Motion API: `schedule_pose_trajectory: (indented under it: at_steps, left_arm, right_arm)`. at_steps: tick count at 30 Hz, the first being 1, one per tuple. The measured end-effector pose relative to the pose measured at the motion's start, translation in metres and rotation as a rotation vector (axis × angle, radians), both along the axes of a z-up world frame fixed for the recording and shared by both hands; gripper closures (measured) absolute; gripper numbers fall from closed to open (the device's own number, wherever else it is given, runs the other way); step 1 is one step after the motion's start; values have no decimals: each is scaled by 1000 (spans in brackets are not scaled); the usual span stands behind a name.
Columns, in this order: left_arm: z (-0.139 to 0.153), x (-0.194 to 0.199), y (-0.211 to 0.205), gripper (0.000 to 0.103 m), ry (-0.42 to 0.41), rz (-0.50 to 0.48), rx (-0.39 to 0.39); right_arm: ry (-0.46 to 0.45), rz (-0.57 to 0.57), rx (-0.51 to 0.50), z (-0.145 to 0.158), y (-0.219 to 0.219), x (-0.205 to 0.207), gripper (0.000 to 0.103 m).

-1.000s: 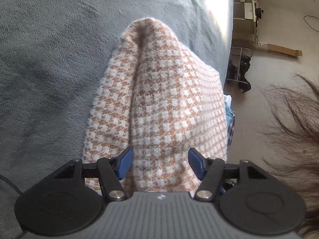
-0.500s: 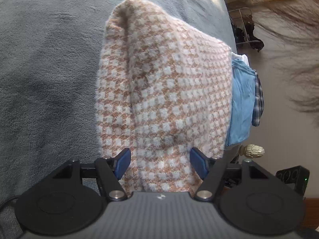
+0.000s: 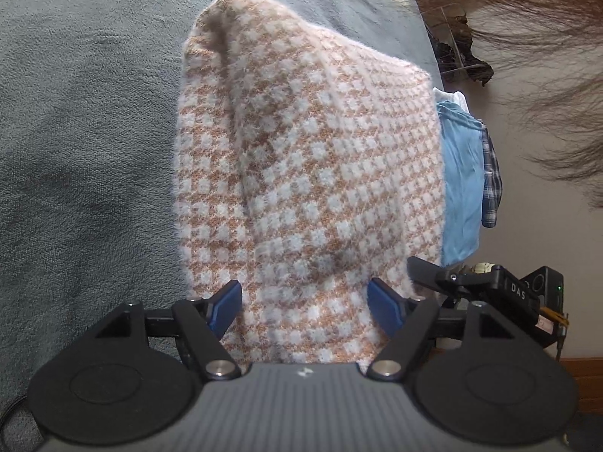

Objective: Fold clothes

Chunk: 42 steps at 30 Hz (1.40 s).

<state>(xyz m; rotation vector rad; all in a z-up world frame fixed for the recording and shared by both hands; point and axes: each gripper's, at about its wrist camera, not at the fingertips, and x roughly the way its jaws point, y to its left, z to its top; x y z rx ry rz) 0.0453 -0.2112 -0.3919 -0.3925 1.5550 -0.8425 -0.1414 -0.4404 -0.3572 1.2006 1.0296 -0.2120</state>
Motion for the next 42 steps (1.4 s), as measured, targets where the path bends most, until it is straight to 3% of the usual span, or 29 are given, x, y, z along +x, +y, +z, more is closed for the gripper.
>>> schedule_pose_trajectory:
  at_steps: [3,5,7,9,11,14,17,19,25,27,29,33,37,40,42]
  left_arm:
    - [-3,1,2,28,15,17,-16]
    - [-5,-1,2,32,22,33,-31]
    - [-3,-5,1,47,27,46,-65]
    - [2,-8,-1,49,13,50,-70]
    - [7,-11,3,52,23,70,-85]
    - [19,-15,9,53,36,93,-129]
    - [38,-19,18,53,39,101,-158]
    - [40,-27,18,53,14,91,-141]
    - [19,-47,-2,53,-137,-8,46]
    - [22,-49,-4,50,-163,-20,49]
    - [26,-50,-5,48,-183,-27,48]
    - [28,-52,-5,46,-212,-35,66]
    - [28,-55,8,46,-243,-36,75]
    - [30,-59,8,46,-268,-38,78]
    - [30,-60,9,45,-276,-36,77]
  right_arm:
    - [-6,31,21,-7,4,10,7]
    - [-4,55,19,-8,7,17,4]
    - [-2,103,-15,-1,12,26,13]
    - [-16,139,-40,11,16,31,39]
    - [-20,161,-58,23,18,35,51]
    - [-32,194,-106,48,23,36,56]
    - [-52,236,-149,77,28,31,57]
    - [-40,236,-130,80,29,27,57]
    - [66,268,-101,28,39,32,55]
    - [94,257,-76,14,39,32,47]
    - [126,254,-82,20,36,32,37]
    - [161,315,-271,77,36,32,36]
    - [-27,503,-556,149,65,52,36]
    - [-102,690,-680,148,104,70,45]
    - [-59,768,-695,123,119,75,64]
